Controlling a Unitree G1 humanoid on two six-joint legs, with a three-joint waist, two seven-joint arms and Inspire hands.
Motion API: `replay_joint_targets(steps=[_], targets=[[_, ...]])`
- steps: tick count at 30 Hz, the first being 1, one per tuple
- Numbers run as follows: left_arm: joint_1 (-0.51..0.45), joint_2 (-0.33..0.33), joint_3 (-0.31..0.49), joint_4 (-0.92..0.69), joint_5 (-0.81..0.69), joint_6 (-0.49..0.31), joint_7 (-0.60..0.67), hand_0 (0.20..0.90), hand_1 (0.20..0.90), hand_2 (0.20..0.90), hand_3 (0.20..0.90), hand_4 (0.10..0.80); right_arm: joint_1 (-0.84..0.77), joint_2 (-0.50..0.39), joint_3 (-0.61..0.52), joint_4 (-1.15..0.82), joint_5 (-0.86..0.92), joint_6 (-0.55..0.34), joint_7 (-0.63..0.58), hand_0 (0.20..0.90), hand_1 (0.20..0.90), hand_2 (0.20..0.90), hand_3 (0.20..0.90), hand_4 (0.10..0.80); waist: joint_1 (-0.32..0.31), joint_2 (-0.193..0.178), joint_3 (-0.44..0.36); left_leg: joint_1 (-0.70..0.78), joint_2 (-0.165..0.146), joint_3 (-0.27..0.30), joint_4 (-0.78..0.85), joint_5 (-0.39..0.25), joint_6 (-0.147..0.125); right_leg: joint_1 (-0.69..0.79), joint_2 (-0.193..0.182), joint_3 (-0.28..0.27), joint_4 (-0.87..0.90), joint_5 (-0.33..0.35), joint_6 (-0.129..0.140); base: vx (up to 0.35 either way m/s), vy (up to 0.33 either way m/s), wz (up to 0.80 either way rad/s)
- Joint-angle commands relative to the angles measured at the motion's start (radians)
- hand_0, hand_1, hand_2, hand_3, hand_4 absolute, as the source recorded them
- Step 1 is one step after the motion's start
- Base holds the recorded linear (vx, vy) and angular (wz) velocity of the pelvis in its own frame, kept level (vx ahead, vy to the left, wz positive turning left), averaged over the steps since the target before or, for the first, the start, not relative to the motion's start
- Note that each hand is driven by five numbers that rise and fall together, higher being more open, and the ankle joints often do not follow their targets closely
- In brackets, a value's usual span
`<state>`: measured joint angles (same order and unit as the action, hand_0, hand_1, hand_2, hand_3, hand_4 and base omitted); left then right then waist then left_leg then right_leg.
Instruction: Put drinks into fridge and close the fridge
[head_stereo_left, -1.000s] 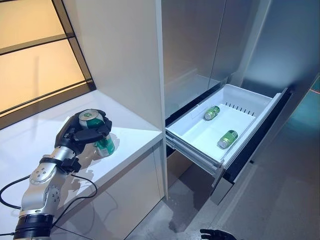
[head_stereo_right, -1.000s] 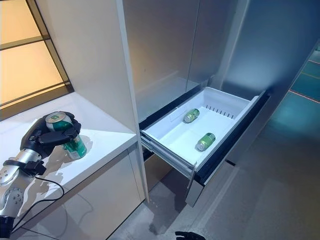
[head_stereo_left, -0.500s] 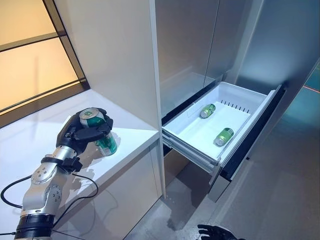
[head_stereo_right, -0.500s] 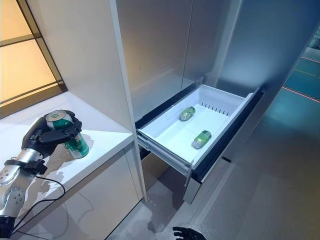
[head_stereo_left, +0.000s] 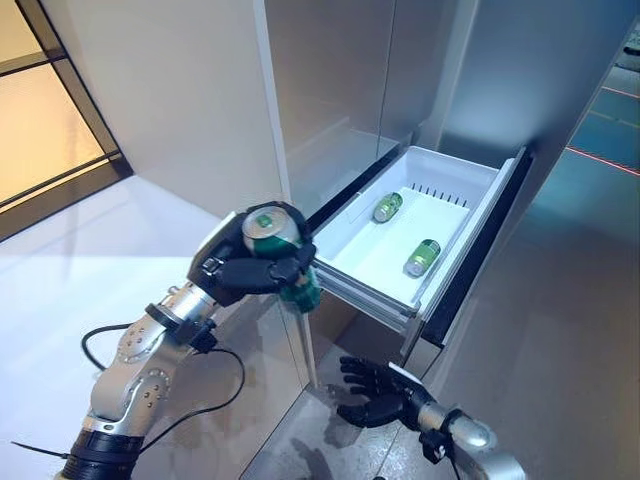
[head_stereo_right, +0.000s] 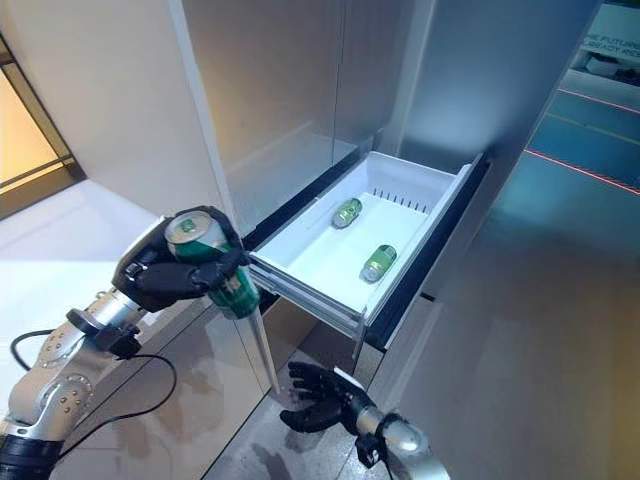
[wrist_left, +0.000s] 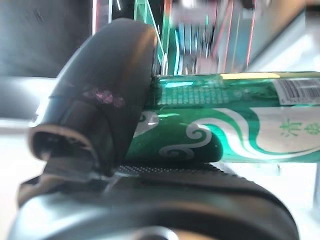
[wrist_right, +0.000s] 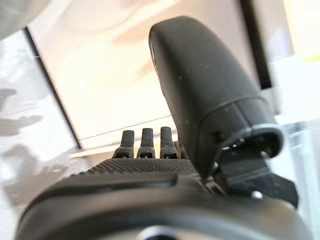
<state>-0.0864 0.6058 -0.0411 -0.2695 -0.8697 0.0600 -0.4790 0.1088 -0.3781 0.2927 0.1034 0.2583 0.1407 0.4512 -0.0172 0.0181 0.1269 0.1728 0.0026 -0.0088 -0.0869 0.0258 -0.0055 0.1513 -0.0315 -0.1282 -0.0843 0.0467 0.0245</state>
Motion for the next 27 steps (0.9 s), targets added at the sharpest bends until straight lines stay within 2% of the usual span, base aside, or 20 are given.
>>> replay_joint_targets(steps=[1,4,8,19,23,27], targets=[[-0.201,-0.014,0.048,-0.066,-0.132,-0.158,-0.047,0.300,0.300,0.300,0.200,0.100,-0.154,-0.027,-0.021,-0.206,0.170,-0.023,0.022,0.900,0.900,0.900,0.900,0.800,-0.013,-0.013,-0.033,0.018,-0.027,0.062,0.000,-0.037,0.020,0.013,0.011,0.051,0.033,-0.043,0.029,-0.026,0.001,-0.04],[-0.222,-0.016,-0.001,-0.065,-0.157,-0.159,-0.084,0.300,0.300,0.300,0.200,0.100,-0.253,-0.063,-0.036,-0.313,0.285,-0.013,-0.010,0.900,0.900,0.900,0.900,0.800,-0.014,-0.014,-0.036,0.016,-0.029,0.073,0.000,-0.038,0.024,0.006,0.012,0.062,0.033,-0.039,0.027,-0.027,0.006,-0.15],[-0.242,-0.016,-0.027,-0.072,-0.174,-0.140,-0.094,0.300,0.300,0.300,0.200,0.100,-0.314,-0.075,-0.032,-0.361,0.347,0.012,-0.028,0.900,0.900,0.900,0.900,0.800,-0.015,-0.016,-0.043,0.017,-0.030,0.080,0.000,-0.039,0.026,0.005,0.014,0.067,0.031,-0.038,0.026,-0.007,0.003,-0.11],[-0.317,-0.033,-0.135,-0.080,-0.160,-0.078,-0.036,0.300,0.300,0.300,0.200,0.100,-0.411,-0.072,0.049,-0.443,0.482,0.092,-0.006,0.900,0.900,0.900,0.900,0.800,-0.018,-0.025,-0.055,0.017,-0.033,0.089,0.000,-0.040,0.030,0.003,0.014,0.075,0.027,-0.032,0.025,0.000,0.000,0.00],[-0.350,-0.026,-0.184,-0.062,-0.100,-0.091,0.009,0.300,0.300,0.300,0.200,0.100,-0.455,-0.075,0.098,-0.473,0.544,0.136,0.019,0.900,0.900,0.900,0.900,0.800,-0.017,-0.029,-0.055,0.017,-0.036,0.087,0.000,-0.039,0.031,0.004,0.014,0.074,0.027,-0.029,0.025,0.000,0.000,0.00],[-0.366,-0.018,-0.210,-0.042,-0.086,-0.084,0.029,0.300,0.300,0.300,0.200,0.100,-0.485,-0.079,0.122,-0.489,0.563,0.123,0.015,0.900,0.900,0.900,0.900,0.800,-0.014,-0.032,-0.058,0.017,-0.037,0.085,0.000,-0.037,0.031,0.005,0.015,0.073,0.026,-0.029,0.025,0.000,0.000,0.00]])
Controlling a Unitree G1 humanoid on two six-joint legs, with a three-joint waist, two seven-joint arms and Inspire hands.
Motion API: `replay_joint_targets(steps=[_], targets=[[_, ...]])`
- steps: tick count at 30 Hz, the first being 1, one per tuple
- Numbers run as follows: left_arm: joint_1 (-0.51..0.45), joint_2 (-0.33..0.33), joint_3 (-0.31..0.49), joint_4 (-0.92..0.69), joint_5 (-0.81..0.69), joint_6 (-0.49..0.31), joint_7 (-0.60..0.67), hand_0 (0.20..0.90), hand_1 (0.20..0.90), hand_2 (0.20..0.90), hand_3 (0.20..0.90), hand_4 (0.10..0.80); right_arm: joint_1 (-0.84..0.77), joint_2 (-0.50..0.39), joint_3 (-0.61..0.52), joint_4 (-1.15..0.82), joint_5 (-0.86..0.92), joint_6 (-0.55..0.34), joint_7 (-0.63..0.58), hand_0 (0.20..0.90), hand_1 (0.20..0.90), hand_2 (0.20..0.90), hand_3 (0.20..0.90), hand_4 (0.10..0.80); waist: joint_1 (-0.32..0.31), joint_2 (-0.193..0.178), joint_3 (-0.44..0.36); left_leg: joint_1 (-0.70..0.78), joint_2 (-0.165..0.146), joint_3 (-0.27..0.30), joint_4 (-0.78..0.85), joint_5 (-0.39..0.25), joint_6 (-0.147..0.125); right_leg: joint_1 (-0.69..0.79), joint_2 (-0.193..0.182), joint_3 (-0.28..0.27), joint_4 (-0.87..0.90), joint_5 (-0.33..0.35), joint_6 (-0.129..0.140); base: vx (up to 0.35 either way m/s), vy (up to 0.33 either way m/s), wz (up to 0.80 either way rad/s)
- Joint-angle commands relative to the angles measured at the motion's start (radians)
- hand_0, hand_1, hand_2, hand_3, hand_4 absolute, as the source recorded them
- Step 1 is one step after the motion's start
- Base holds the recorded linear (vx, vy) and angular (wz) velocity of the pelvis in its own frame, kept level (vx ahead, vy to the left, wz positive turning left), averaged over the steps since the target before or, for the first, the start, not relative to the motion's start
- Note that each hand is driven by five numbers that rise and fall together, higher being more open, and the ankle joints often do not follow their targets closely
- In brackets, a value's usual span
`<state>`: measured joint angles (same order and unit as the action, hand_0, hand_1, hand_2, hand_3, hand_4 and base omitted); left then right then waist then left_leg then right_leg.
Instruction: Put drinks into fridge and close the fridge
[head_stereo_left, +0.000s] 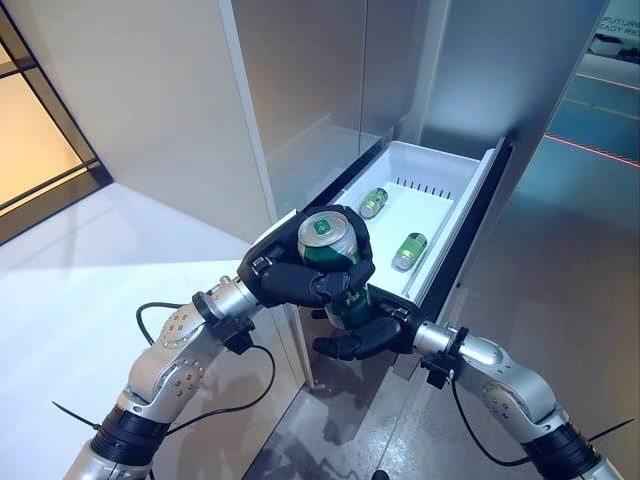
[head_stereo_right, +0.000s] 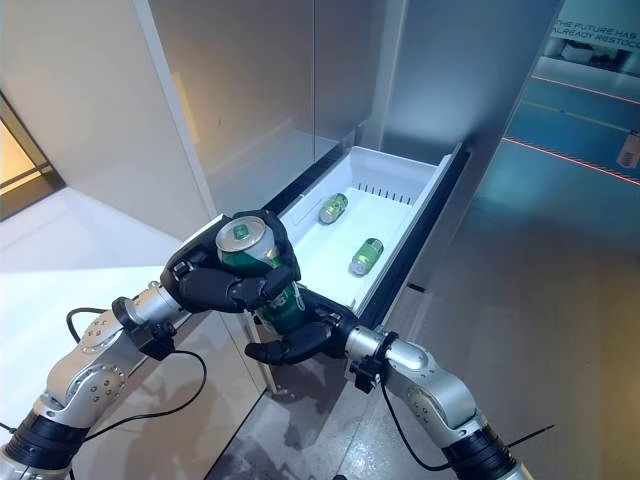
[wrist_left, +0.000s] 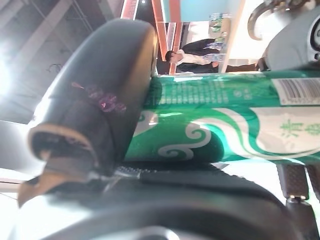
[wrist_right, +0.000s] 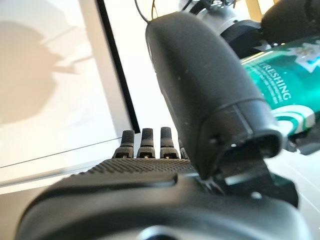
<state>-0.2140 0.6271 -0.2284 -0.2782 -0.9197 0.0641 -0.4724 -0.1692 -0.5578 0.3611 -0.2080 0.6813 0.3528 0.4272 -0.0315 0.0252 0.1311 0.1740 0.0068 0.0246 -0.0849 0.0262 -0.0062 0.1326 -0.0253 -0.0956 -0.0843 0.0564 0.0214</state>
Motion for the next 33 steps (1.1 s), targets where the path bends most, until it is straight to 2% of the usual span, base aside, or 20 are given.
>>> replay_joint_targets(steps=[1,9,18,33], targets=[[-0.241,-0.041,-0.027,-0.028,-0.026,-0.086,0.025,0.300,0.300,0.300,0.200,0.100,-0.215,0.101,0.056,-0.181,0.137,-0.097,0.031,0.900,0.900,0.900,0.900,0.800,0.000,-0.039,-0.064,0.015,-0.042,0.052,-0.002,-0.037,0.032,0.023,0.008,0.040,0.026,-0.038,0.028,0.000,0.000,0.00],[-0.247,-0.037,-0.043,-0.002,-0.007,-0.057,0.031,0.300,0.300,0.300,0.200,0.100,-0.264,0.091,0.047,-0.193,0.109,-0.157,-0.023,0.900,0.900,0.900,0.900,0.800,0.003,-0.040,-0.066,0.012,-0.043,0.053,0.001,-0.038,0.032,0.021,0.008,0.039,0.025,-0.035,0.029,0.000,0.000,0.00],[-0.224,-0.045,-0.023,-0.005,0.003,-0.038,0.024,0.300,0.300,0.300,0.200,0.100,-0.280,0.067,-0.020,-0.189,0.021,-0.222,-0.114,0.900,0.900,0.900,0.900,0.800,0.000,-0.040,-0.065,0.012,-0.045,0.056,0.003,-0.041,0.035,0.015,0.009,0.042,0.032,-0.033,0.028,0.000,0.000,0.00],[-0.206,-0.062,-0.002,-0.012,0.005,-0.033,0.028,0.300,0.300,0.300,0.200,0.100,-0.276,0.045,-0.078,-0.181,-0.012,-0.213,-0.150,0.900,0.900,0.900,0.900,0.800,-0.006,-0.039,-0.064,0.014,-0.046,0.059,0.004,-0.045,0.036,0.013,0.008,0.042,0.037,-0.034,0.028,0.005,0.001,-0.04]])
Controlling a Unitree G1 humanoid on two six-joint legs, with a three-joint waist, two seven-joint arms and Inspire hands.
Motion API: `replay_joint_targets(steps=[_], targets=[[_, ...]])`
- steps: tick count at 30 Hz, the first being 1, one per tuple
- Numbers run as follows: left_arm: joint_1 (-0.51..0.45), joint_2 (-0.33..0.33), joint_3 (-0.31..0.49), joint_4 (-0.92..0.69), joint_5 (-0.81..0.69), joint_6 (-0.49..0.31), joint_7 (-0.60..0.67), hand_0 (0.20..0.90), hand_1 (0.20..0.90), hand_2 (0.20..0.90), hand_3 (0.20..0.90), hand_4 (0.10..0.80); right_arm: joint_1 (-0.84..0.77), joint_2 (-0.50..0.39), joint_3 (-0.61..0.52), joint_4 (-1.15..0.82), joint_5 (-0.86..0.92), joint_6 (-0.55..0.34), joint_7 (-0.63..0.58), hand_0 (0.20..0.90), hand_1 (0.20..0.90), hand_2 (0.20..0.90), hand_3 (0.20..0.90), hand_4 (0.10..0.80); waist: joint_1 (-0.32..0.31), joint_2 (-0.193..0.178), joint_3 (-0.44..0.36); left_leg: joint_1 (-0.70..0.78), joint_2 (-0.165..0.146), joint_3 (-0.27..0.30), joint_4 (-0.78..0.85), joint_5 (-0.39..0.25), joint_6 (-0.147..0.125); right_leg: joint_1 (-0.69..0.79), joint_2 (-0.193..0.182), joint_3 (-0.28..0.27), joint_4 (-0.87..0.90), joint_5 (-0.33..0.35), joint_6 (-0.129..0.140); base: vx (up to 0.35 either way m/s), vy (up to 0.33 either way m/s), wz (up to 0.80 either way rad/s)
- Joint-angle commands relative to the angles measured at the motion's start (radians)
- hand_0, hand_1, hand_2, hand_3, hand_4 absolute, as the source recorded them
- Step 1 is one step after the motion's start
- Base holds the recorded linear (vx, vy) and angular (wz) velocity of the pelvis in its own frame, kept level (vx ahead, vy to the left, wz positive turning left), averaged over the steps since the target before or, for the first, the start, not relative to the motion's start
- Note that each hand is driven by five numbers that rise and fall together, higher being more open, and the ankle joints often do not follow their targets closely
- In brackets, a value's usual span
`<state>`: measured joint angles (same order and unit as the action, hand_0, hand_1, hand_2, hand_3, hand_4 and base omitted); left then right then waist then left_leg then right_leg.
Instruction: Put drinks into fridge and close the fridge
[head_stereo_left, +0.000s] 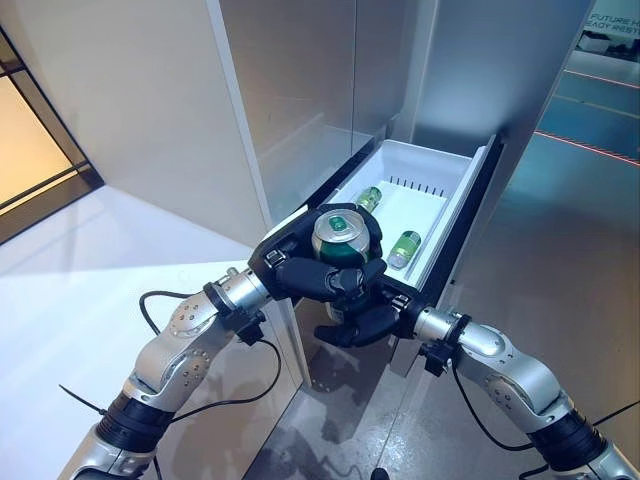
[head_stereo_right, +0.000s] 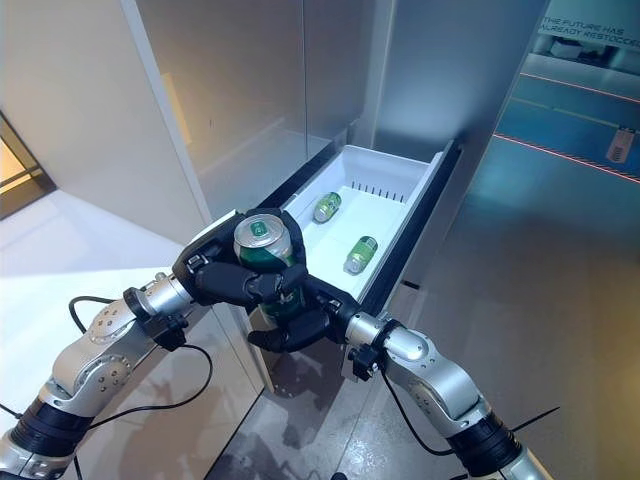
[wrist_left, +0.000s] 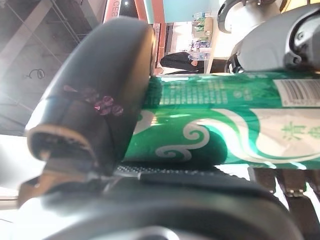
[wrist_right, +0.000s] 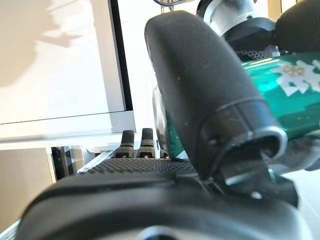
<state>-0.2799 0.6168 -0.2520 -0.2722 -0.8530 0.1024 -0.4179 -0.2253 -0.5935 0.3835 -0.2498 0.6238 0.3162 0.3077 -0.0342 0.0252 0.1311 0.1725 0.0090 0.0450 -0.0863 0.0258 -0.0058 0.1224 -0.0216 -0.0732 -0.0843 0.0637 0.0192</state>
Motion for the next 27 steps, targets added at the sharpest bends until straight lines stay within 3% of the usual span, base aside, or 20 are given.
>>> replay_joint_targets(steps=[1,12,21,27], targets=[[-0.141,-0.053,0.021,-0.017,-0.060,-0.073,-0.026,0.300,0.300,0.300,0.200,0.100,-0.219,0.082,-0.099,-0.139,0.046,-0.176,-0.029,0.900,0.900,0.900,0.900,0.800,-0.003,-0.039,-0.064,0.015,-0.049,0.039,0.006,-0.044,0.036,0.024,0.004,0.019,0.036,-0.041,0.031,0.000,0.000,0.00],[-0.139,-0.059,0.001,-0.011,-0.059,-0.077,-0.029,0.300,0.300,0.300,0.200,0.100,-0.205,0.115,-0.065,-0.127,0.233,-0.103,0.003,0.900,0.900,0.900,0.900,0.800,0.000,-0.041,-0.067,0.015,-0.053,0.036,0.007,-0.045,0.038,0.022,-0.001,0.015,0.038,-0.040,0.035,0.000,0.000,0.00],[-0.140,-0.060,-0.030,0.010,-0.057,-0.086,-0.043,0.300,0.300,0.300,0.200,0.100,-0.191,0.187,-0.033,-0.098,0.464,-0.107,-0.028,0.900,0.900,0.900,0.900,0.800,0.007,-0.040,-0.072,0.015,-0.057,0.034,0.009,-0.047,0.041,0.023,-0.006,0.012,0.036,-0.037,0.039,0.000,0.000,0.00],[-0.149,-0.049,-0.032,0.013,-0.072,-0.079,-0.038,0.300,0.300,0.300,0.200,0.100,-0.205,0.187,-0.049,-0.097,0.363,-0.168,-0.068,0.900,0.900,0.900,0.900,0.800,0.008,-0.038,-0.075,0.011,-0.059,0.031,0.010,-0.047,0.044,0.019,-0.006,0.015,0.035,-0.035,0.040,0.000,0.000,0.00]])
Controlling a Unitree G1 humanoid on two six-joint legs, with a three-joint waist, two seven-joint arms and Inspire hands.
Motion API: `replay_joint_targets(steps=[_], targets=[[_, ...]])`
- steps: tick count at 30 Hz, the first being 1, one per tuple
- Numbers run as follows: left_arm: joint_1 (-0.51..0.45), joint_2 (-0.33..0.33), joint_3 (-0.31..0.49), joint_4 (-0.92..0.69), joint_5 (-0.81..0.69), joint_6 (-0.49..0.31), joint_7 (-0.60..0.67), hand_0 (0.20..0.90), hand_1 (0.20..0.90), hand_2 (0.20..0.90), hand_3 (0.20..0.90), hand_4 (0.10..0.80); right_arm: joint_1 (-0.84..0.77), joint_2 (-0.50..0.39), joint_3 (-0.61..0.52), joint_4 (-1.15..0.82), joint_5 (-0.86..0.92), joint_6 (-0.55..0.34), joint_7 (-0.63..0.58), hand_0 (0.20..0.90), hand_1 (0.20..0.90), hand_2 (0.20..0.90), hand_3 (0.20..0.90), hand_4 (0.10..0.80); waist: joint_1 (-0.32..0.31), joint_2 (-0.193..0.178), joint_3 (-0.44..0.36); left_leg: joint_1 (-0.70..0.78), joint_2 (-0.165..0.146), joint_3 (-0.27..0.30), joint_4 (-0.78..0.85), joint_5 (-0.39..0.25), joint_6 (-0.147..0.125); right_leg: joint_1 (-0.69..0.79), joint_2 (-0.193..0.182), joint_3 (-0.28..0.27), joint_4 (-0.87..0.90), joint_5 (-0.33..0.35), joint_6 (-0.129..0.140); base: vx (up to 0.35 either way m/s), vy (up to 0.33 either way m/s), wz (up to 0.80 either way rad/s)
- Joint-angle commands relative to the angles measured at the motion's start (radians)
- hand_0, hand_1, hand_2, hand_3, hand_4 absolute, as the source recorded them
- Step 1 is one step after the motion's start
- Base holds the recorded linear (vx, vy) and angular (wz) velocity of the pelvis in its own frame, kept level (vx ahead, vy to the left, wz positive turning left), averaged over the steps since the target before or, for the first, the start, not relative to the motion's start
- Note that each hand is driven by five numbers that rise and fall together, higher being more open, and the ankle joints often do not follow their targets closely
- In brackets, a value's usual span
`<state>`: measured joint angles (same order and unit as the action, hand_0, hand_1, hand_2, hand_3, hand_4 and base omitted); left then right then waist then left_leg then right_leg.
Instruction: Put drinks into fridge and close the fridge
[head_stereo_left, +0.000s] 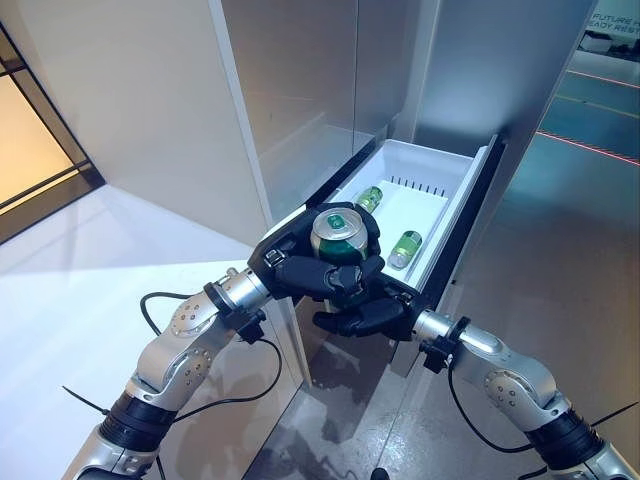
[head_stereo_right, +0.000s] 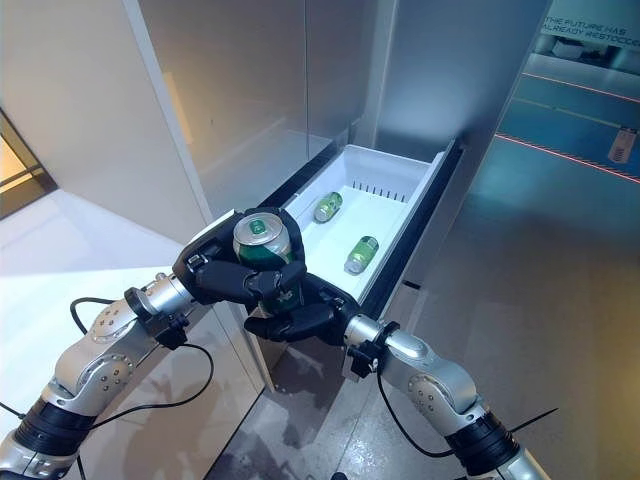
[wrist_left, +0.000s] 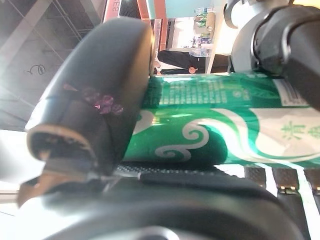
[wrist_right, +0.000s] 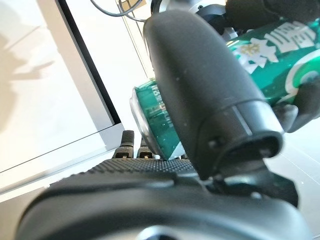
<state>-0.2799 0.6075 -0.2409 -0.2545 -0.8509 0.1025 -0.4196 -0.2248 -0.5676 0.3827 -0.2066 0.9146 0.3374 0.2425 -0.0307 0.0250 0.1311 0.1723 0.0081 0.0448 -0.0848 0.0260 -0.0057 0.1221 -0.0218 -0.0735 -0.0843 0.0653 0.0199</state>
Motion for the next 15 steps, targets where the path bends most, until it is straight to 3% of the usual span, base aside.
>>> replay_joint_targets(steps=[1,6,15], targets=[[-0.150,-0.039,-0.043,-0.005,-0.074,-0.077,-0.035,0.300,0.300,0.300,0.200,0.100,-0.210,0.154,-0.051,-0.140,0.038,-0.199,-0.006,0.900,0.900,0.900,0.900,0.800,0.003,-0.038,-0.075,0.011,-0.059,0.031,0.009,-0.048,0.044,0.019,-0.005,0.018,0.035,-0.036,0.039,0.000,0.000,0.00],[-0.154,-0.037,-0.032,-0.010,-0.079,-0.056,-0.028,0.300,0.300,0.300,0.200,0.100,-0.241,0.098,-0.076,-0.157,-0.159,-0.229,0.001,0.900,0.900,0.900,0.900,0.800,-0.002,-0.038,-0.078,0.011,-0.060,0.031,0.007,-0.048,0.045,0.016,-0.003,0.027,0.033,-0.033,0.039,0.000,0.000,0.00],[-0.163,-0.045,-0.033,-0.010,-0.068,-0.033,-0.032,0.300,0.300,0.300,0.200,0.100,-0.305,0.021,-0.076,-0.182,-0.335,-0.249,0.055,0.900,0.900,0.900,0.900,0.800,-0.009,-0.040,-0.071,0.012,-0.062,0.035,0.010,-0.052,0.047,0.012,-0.003,0.037,0.039,-0.033,0.037,0.000,0.000,0.00]])
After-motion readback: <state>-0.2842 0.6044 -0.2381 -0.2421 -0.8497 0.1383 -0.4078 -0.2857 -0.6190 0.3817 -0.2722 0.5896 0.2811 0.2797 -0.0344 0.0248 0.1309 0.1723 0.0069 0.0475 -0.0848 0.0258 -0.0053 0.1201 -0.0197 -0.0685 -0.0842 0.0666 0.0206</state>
